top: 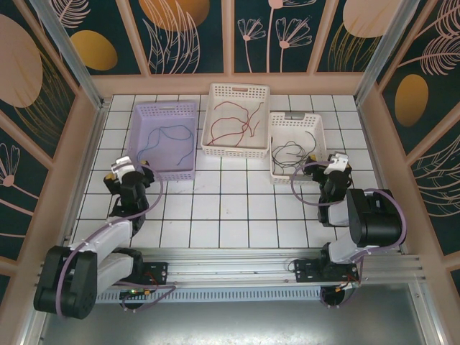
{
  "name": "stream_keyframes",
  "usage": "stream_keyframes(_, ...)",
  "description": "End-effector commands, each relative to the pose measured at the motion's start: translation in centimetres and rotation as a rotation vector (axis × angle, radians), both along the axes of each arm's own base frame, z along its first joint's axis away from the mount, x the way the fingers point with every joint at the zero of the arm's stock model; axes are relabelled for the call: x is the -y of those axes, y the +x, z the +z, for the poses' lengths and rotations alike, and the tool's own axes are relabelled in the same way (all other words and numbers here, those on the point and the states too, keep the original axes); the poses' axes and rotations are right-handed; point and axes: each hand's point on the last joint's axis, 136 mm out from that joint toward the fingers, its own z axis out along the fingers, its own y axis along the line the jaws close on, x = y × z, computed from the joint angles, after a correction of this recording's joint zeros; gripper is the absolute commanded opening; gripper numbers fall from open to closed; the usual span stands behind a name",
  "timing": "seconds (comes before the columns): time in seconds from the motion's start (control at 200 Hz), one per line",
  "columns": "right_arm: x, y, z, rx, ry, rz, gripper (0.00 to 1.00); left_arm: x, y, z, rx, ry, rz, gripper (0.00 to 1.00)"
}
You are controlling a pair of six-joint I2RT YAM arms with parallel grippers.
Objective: Untangle the cables
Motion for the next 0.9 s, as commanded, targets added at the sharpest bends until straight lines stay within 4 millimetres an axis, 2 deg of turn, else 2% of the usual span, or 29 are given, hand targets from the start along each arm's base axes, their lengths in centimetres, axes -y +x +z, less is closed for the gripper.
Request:
stream_keyframes(0.0, 0.0, 0.6, 1.5, 0.061, 0.015, 0.006, 0.99, 0.5, 1.2, 0.9, 0.062, 0.006, -0.048, 0.99)
stream_keyframes(0.155, 0.0, 0.6, 1.7, 0.064, 0.02, 0.009, 0.99, 0.9, 1.5, 0.1, 0.053, -0.006, -0.071, 0.99)
stream_keyframes(0.275, 0.8, 0.4, 3.1, 0.069, 0.039, -0.027, 0.99, 0.6, 1.4, 0.4, 0.07, 0.001, -0.059, 0.99)
stream_keyframes(0.395, 0.4, -1.2, 5.6, 0.136, 0.015, -0.028, 0.99, 1.2, 1.9, 0.4, 0.072, -0.01, -0.091, 0.99)
stream_keyframes(0.4, 0.3, -1.3, 6.4, 0.159, 0.013, -0.027, 0.99, 1.2, 1.9, 0.4, 0.072, -0.011, -0.092, 0.99)
stream_keyframes(0.44, 0.0, -2.5, 8.3, 0.23, -0.003, -0.031, 0.99, 1.3, 2.0, 0.3, 0.069, -0.01, -0.092, 0.99)
stream_keyframes(0.5, -0.2, -3.3, 10.1, 0.266, 0.003, -0.038, 0.99, 1.2, 2.0, 0.3, 0.07, -0.017, -0.084, 0.99)
stream_keyframes(0.58, -1.1, -3.8, 10.1, 0.228, 0.046, 0.002, 0.99, 1.1, 1.9, 0.4, 0.08, -0.035, -0.075, 0.99)
stream_keyframes(0.691, -2.1, -6.2, 8.4, 0.195, 0.068, 0.008, 0.99, 0.7, 1.8, 0.8, 0.093, -0.037, -0.051, 0.99)
stream_keyframes(0.801, -3.1, -8.7, 8.7, 0.22, 0.071, -0.005, 0.99, 0.7, 1.8, 0.9, 0.096, -0.038, -0.05, 0.99)
stream_keyframes(0.896, -3.4, -9.7, 8.5, 0.179, 0.129, -0.004, 0.99, 0.6, 1.8, 0.8, 0.092, -0.039, -0.043, 0.99)
